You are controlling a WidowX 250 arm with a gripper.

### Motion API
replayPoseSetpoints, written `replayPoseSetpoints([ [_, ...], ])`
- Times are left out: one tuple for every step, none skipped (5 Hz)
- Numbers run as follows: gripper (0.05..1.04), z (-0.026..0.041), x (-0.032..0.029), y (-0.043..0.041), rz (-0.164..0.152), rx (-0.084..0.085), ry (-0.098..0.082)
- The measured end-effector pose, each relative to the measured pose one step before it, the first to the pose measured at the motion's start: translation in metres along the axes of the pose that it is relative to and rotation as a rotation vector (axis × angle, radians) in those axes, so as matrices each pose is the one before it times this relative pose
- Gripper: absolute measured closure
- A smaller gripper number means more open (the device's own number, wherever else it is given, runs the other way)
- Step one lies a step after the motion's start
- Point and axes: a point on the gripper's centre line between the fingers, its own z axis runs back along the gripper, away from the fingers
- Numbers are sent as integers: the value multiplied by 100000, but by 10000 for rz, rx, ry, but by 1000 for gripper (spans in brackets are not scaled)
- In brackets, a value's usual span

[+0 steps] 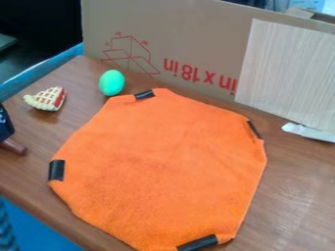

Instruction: Fold the cloth from bottom left to top right

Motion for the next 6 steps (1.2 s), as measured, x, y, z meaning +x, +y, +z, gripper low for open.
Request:
replayPoseSetpoints([
  [83,-482,-116,-150,60,-119,70],
  [83,-2506,664,1060,758,184,-203],
  [83,-2516,1129,452,687,257,-228],
  [83,-2311,457,268,611,130,-24],
  [83,-1948,371,392,514,62,-12],
  [83,-598,-346,-778,212,-306,-195],
])
